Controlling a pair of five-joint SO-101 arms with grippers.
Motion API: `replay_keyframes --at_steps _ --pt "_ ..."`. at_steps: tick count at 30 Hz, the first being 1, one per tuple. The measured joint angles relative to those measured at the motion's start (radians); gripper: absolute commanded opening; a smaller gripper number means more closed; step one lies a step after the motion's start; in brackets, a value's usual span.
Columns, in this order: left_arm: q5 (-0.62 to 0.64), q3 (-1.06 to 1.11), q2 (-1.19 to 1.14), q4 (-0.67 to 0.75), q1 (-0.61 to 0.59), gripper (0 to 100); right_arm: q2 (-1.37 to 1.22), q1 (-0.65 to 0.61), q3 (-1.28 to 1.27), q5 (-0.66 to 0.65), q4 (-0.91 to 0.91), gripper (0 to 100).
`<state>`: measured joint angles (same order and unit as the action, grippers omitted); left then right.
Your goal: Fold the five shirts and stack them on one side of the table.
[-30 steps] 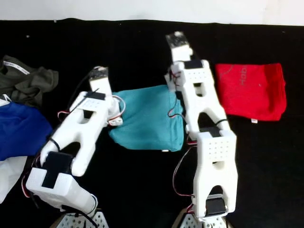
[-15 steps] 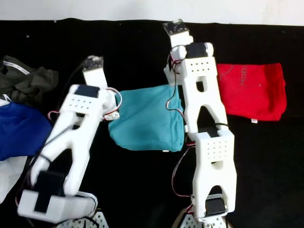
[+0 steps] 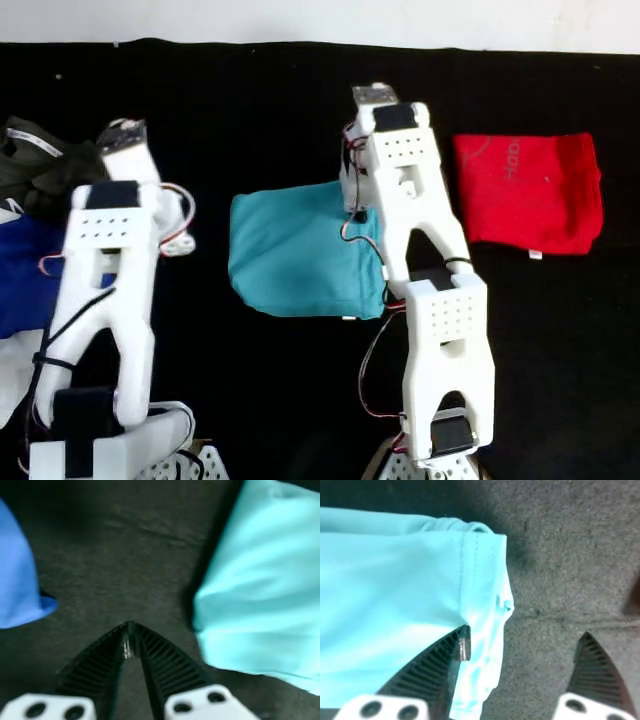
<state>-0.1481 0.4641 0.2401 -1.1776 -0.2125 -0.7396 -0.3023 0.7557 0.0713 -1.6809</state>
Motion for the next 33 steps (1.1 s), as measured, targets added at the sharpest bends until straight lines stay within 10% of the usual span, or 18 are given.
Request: replay_keyframes --at_steps 33 --pt "-0.018 0.000 -0.018 0.037 -0.089 1 0.014 -0.049 0.160 0.101 -0.058 32.9"
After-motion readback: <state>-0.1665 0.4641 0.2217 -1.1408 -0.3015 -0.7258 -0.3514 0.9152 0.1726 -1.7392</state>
